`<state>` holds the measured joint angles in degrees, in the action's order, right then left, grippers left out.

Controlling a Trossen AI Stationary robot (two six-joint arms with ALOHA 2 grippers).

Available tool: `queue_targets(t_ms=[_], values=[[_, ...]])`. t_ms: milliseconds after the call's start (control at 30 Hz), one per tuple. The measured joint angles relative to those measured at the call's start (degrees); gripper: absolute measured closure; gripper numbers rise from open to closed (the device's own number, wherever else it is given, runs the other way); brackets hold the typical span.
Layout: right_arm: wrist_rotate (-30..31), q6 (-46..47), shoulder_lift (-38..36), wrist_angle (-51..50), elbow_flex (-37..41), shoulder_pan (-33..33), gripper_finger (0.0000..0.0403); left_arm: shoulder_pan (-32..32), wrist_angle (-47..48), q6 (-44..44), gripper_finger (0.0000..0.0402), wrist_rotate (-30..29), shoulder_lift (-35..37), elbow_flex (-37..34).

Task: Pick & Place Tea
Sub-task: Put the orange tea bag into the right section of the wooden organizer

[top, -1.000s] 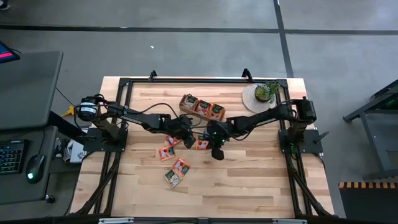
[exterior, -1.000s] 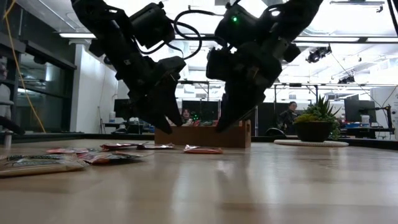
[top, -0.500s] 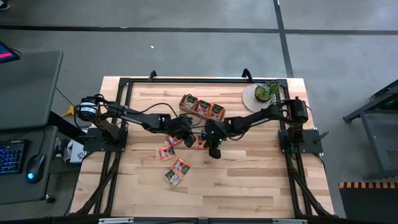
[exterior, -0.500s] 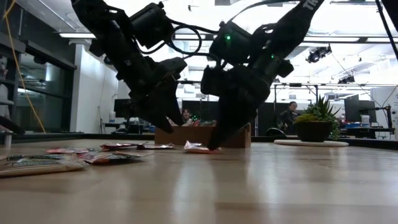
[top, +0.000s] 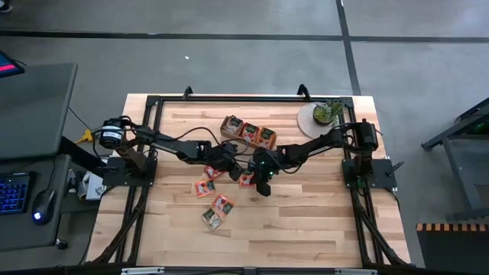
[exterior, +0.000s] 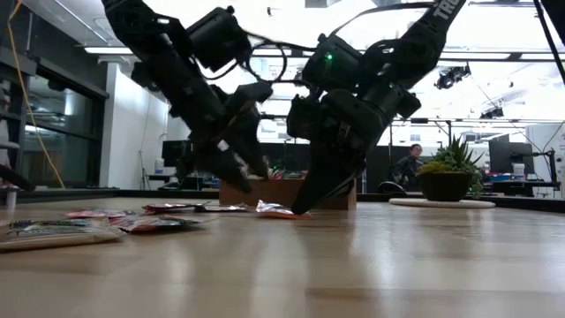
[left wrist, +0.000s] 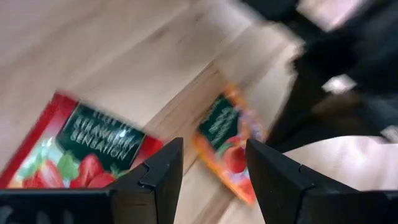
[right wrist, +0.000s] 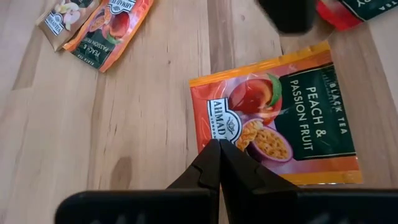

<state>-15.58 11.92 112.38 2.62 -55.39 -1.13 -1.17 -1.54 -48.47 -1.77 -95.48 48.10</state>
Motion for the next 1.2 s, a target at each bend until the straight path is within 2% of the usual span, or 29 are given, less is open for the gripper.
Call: queue_targets(t_ms=[133, 300, 433, 667, 1100, 1200], values=[[0.04, 0.44, 0.04, 0.36, 0.05, 0.01, 0.0403, -0.46, -0.23, -2.99, 0.023, 2.82, -0.77, 0.02], [-0.49, 1.0, 0.09, 0.53, 0.06, 0.01, 0.0403, -2.01, 0.43, -7.0, 0.023, 1.44, -2.28, -0.07], [-1.04, 1.16, 0.11, 0.5, 0.08, -0.02, 0.0403, -3.87, 1.11, -7.91, 0.0221, 2.74, -2.3, -0.07], [-1.37, 1.14, 0.11, 0.37, 0.08, 0.01, 0.0403, -6.58, 0.48, -8.01, 0.018, 12.85, -2.28, -0.07], [-1.94, 1.11, 0.21, 3.22, 0.16, 0.05, 0.0403, -6.32, -0.05, -8.57, 0.0172, 13.7, -2.36, -0.07], [-1.93, 1.11, 0.22, 3.44, 0.16, 0.07, 0.0403, -6.32, -0.7, -8.85, 0.0172, 15.12, -4.38, 0.55]])
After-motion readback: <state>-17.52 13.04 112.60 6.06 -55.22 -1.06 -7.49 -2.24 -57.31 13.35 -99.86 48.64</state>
